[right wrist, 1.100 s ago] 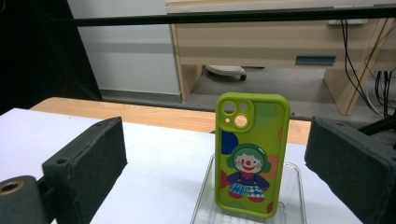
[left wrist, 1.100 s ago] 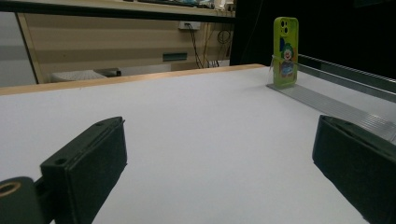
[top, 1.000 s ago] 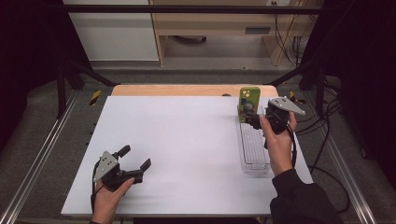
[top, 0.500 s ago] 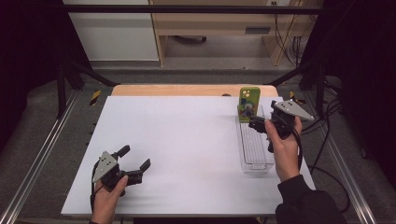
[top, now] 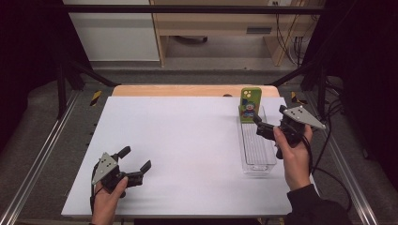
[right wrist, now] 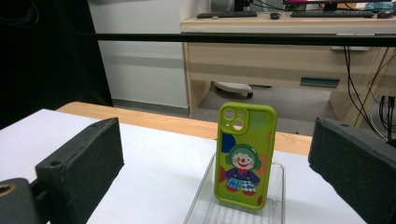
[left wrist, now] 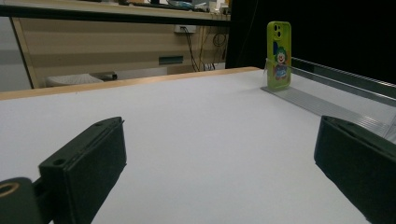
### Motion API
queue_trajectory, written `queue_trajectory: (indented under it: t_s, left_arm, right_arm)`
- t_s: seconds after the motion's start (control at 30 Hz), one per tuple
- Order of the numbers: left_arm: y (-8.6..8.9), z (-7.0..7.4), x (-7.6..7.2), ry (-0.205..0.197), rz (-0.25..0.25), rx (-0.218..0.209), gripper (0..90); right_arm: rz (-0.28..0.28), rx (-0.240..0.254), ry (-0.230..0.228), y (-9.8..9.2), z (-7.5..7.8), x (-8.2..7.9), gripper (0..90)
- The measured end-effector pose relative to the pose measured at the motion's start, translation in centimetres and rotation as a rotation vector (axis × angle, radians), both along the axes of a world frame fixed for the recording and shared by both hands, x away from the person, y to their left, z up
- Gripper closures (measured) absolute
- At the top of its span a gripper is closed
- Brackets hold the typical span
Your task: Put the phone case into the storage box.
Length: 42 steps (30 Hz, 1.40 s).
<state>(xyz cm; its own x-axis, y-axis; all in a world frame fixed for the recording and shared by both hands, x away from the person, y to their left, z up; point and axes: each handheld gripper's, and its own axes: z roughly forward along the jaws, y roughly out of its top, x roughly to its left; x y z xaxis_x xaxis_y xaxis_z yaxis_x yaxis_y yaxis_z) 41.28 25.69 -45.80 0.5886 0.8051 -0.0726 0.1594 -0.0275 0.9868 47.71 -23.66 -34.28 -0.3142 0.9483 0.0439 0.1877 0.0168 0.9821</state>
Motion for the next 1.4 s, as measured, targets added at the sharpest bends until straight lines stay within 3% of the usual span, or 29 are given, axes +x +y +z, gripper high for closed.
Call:
queue_trajectory:
  t_s: [0.83,1.4]
  left_arm:
    - [0.1,0.0,-0.3,0.006,-0.018,0.034,1.4]
    - [0.3,0.0,-0.5,0.01,-0.013,0.047,1.4]
  right_arm:
    - [-0.012,-0.007,-0.015,-2.8,-1.6,-2.9,2.7]
    - [-0.038,0.029,-0.026,-4.9,-3.6,-4.7,2.8]
